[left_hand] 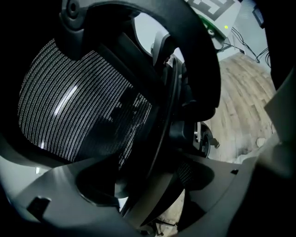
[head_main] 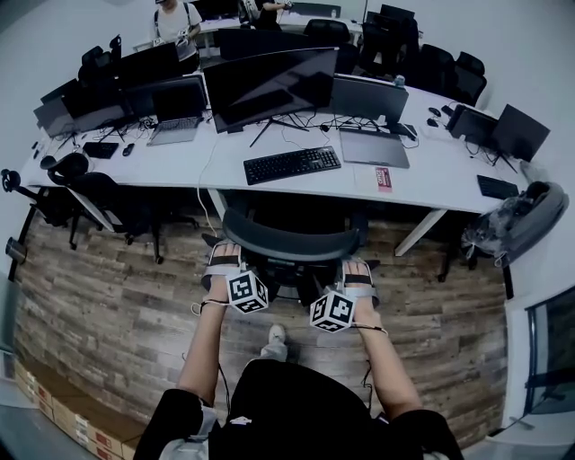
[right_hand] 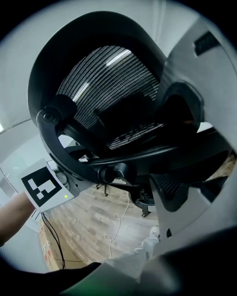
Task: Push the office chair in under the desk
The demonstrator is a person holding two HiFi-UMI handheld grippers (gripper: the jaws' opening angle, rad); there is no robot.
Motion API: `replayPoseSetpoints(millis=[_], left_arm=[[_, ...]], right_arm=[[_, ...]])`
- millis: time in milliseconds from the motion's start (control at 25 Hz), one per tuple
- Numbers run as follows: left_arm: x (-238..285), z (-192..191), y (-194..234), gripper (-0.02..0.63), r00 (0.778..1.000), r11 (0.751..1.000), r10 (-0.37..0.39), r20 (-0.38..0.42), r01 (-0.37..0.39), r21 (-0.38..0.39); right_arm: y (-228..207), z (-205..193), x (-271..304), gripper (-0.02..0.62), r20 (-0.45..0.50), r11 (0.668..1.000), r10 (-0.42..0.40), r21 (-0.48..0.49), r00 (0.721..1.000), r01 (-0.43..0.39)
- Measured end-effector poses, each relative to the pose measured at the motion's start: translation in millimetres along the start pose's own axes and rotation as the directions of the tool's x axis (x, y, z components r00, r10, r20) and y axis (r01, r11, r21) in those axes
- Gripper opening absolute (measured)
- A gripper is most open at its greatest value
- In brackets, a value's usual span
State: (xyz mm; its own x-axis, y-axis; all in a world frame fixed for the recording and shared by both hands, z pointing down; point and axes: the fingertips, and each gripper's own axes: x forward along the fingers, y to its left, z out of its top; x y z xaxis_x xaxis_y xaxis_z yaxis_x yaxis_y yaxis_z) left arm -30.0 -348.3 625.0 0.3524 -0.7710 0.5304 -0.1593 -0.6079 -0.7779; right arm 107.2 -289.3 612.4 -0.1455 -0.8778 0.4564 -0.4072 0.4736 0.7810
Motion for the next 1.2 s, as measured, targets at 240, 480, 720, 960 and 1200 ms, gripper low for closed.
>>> replayPoseSetpoints(millis=[240, 480, 720, 960, 1200], left_arm=[[35.9, 11.3, 19.7, 0.380, 1.000, 1.000, -0.006, 0.022, 0.006, 0.002], [70.8, 21.8, 41.0, 0.379, 0.998, 0.999, -0.038, 0.057, 0.037, 0.010], [104.9, 30.2, 60.9, 0.379, 0.994, 0.998, -0.058, 0.091, 0.056, 0.019], [133.8, 39.8, 76.5, 0.379, 0.989, 0.998, -0.066, 0.135, 0.062, 0.027], [152.3, 45.9, 87.4, 0.379, 0.983, 0.997, -0.071, 0.171, 0.066, 0.032]], right_arm=[[-25.7, -16.2, 33.2, 0.331, -0.040, 1.000, 0.013, 0.017, 0.999, -0.013], [-53.5, -32.3, 68.9, 0.331, -0.126, 0.999, 0.019, 0.033, 0.992, -0.014], [-77.2, -45.8, 103.2, 0.333, -0.177, 0.998, -0.005, 0.055, 0.984, 0.015], [-97.8, -59.3, 129.5, 0.334, -0.223, 0.997, -0.035, 0.063, 0.974, 0.050], [-111.1, -67.8, 147.6, 0.341, -0.255, 0.994, -0.059, 0.073, 0.965, 0.080]])
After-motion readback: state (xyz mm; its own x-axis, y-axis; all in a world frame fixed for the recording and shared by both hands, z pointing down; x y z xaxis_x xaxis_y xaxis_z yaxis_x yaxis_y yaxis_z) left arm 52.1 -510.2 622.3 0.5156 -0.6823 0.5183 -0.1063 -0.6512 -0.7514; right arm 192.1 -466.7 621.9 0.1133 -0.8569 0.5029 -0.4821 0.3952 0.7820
